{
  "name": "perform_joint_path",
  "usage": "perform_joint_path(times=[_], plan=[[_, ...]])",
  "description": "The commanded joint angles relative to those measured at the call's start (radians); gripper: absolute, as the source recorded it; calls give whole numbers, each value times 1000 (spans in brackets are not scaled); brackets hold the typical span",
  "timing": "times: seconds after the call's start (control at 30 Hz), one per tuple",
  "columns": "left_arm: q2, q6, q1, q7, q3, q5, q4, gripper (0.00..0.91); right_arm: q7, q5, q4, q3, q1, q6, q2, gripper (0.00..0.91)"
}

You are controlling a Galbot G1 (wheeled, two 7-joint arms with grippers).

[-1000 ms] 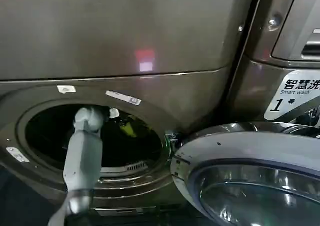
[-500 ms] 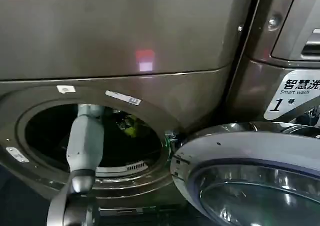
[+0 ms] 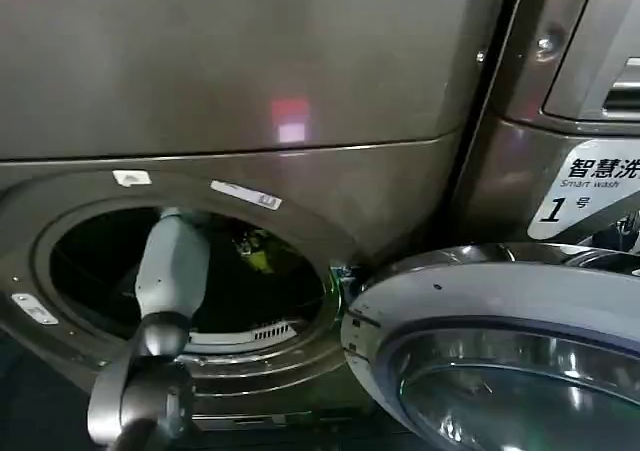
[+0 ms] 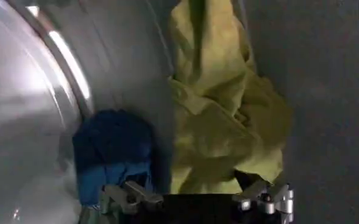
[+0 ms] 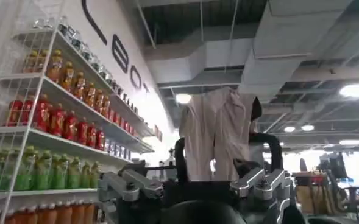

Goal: Grasp the clothes from the dryer.

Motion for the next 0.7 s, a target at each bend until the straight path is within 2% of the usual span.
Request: perform_joint_path(times=[0.03, 0.1, 0.13, 0.17, 0.2, 0.7], plan=[[5, 39, -2, -23, 8, -98, 78, 907, 0, -10, 15, -9, 10, -1, 4, 907], [7, 38, -1, -15, 7, -98, 92, 907, 0, -10, 13, -10, 12, 0, 4, 907], [9, 39, 0, -15, 7, -111, 96, 102, 0, -10, 11, -10, 12, 0, 4, 907], [11, 37, 0, -11, 6, -133, 105, 34, 0, -10, 10, -11, 11, 1, 5, 907], [13, 33, 0, -10, 5, -144, 108, 0, 0, -10, 9, -12, 12, 2, 5, 907], [25, -17, 13, 12, -10, -192, 125, 0, -25, -6, -1, -14, 12, 6, -1, 907]])
